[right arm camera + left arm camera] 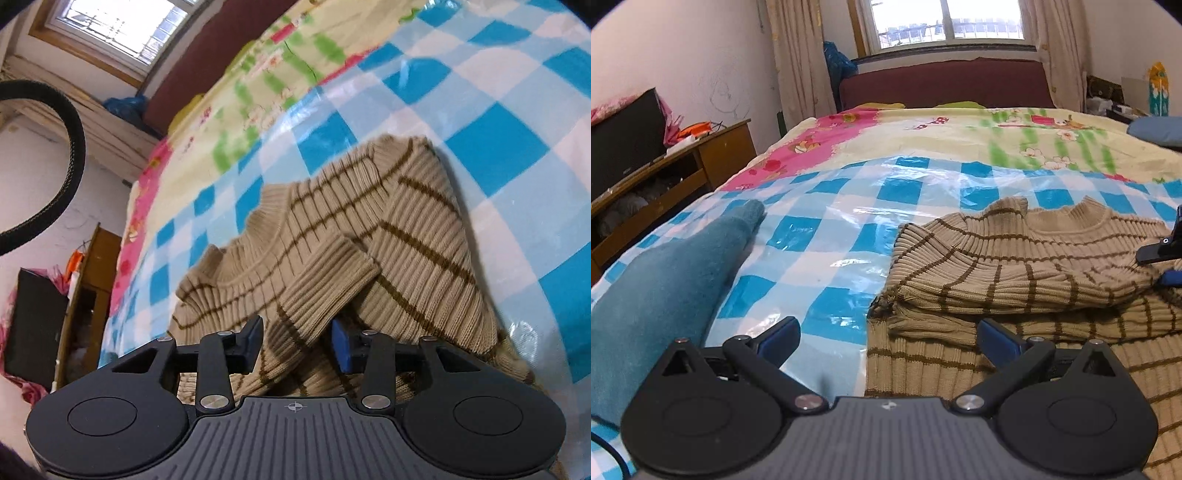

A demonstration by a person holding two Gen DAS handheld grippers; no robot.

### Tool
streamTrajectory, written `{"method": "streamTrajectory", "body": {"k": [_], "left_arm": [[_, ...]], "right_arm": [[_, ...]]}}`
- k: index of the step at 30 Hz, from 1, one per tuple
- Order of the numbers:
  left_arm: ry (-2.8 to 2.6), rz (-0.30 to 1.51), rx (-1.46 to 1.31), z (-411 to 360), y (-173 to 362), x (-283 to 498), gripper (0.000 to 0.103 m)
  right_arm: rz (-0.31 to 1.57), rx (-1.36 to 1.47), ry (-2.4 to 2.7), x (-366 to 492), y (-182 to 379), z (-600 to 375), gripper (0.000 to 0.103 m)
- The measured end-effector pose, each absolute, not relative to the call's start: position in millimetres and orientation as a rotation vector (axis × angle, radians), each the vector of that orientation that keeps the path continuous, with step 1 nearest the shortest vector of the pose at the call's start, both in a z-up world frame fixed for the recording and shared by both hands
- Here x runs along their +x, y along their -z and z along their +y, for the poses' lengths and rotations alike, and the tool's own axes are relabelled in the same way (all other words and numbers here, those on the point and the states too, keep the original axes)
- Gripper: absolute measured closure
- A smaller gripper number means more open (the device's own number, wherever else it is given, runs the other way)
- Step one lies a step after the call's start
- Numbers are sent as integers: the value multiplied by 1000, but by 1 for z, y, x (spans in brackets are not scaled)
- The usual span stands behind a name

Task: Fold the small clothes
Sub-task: 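Fold the held sleeve across the sweater body and release it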

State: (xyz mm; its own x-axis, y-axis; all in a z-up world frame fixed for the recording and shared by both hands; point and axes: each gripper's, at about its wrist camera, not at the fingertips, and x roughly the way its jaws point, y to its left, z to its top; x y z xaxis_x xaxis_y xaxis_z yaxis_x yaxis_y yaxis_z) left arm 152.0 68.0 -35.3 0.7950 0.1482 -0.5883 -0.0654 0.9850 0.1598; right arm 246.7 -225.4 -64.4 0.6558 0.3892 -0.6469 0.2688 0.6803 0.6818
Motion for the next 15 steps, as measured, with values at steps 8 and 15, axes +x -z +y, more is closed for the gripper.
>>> {"method": "streamTrajectory", "body": {"k": [8,15], "left_arm": [[-107,641,177,63,39,158,0],[-168,676,177,70,52,173,0]], "right_arm": [[781,957,-164,224,40,-237,96],[768,735,-70,197,38,-234,96]]}}
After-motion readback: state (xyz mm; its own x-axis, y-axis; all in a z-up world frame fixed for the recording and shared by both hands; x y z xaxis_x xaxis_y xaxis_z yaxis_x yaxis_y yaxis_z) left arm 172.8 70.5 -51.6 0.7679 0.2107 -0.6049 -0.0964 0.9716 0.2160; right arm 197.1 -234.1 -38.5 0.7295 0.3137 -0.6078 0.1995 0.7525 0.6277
